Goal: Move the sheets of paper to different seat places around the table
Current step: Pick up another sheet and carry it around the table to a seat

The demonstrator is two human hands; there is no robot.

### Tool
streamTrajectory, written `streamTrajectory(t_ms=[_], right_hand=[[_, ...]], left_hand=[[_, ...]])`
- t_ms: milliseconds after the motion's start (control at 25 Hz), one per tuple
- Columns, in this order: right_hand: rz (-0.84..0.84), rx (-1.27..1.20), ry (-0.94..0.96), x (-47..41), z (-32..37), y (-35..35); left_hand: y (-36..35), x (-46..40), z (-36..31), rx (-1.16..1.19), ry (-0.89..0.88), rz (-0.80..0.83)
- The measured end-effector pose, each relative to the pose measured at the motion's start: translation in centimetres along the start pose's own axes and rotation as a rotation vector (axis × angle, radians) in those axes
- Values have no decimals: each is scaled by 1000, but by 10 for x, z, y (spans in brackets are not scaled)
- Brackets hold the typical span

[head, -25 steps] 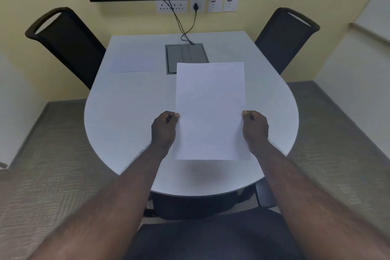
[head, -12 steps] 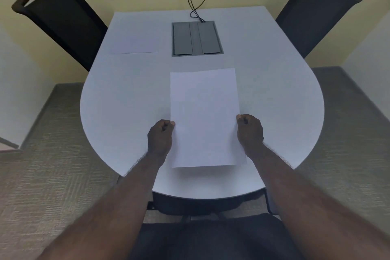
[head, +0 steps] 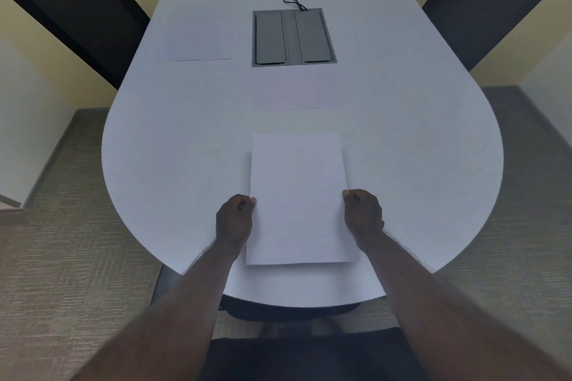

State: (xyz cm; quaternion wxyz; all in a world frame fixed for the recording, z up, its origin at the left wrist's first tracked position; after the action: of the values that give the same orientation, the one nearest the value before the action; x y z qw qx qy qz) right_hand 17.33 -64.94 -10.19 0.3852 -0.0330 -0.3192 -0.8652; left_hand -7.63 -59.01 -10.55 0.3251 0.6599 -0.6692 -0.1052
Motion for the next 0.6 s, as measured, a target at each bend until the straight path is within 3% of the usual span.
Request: streamTrajectory(t_ms=[600], right_hand=[[-46,61,-93,-13,-36,-23]], left_hand=[[-21,-16,22,-244,97,9]])
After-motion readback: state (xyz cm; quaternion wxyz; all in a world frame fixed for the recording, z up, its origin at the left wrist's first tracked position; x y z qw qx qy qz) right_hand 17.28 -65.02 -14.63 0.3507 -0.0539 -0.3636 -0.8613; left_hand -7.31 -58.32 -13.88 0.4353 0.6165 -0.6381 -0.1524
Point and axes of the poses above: each hand's wrist, its own x-axis away from the middle knuckle, its own y-axis out of the back of the hand, z = x × y, the point moved 2 cm from there along -x, towards the middle knuckle, and after that the axes turned 9 degrees about -x, right-handed, at the moved point
